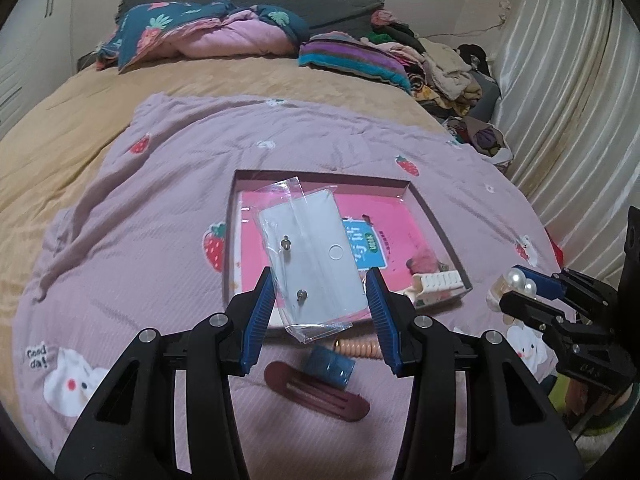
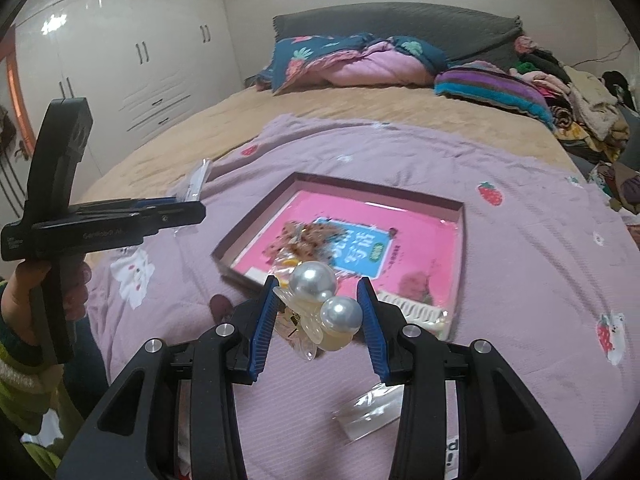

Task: Organize jewelry
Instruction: 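Carry the packet into the box with the left tool while the right tool drops the pearls there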

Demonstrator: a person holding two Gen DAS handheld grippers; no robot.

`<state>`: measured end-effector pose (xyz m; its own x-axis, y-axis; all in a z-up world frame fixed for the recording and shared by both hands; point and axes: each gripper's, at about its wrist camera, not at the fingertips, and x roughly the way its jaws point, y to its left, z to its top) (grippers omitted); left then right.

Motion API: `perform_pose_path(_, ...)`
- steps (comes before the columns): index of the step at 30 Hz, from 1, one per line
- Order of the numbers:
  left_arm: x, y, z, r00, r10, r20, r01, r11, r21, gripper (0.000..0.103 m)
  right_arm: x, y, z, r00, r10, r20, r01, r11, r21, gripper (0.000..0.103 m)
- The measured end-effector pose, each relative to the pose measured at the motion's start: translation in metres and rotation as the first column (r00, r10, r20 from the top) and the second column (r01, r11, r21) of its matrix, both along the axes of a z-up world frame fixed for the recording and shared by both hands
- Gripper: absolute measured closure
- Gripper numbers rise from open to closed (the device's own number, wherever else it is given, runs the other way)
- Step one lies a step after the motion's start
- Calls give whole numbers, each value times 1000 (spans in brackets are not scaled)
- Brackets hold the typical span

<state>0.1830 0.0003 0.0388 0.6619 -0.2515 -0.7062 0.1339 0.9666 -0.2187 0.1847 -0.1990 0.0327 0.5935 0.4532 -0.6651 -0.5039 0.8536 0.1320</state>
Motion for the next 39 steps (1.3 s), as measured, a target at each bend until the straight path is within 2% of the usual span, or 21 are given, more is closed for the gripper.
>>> perform_pose_path(9, 30, -7, -4, 1000, -16, -14, 16, 1000, 16, 65, 25, -13, 6, 998, -67, 23, 67, 998, -1, 64)
perform_pose_path(17, 59, -7, -32, 997, -4, -78, 7, 999, 37, 65, 57, -19, 1, 993, -119, 10, 119, 993, -12, 64)
perform_pose_path(27, 76, 0, -63, 990, -2, -139, 9, 999, 49, 65, 97, -10, -21, 988, -147, -40, 146, 989, -21, 64)
perform_pose_path(37, 81, 7, -83, 983, -6, -181, 15, 999, 50, 65, 122, 14, -54, 986, -127, -105, 122, 991, -53, 64)
perform_pose_path(39, 80, 9, -85, 982, -8, -187, 17, 999, 47, 62, 125, 18, -62, 985, -122, -120, 115, 991, -63, 64)
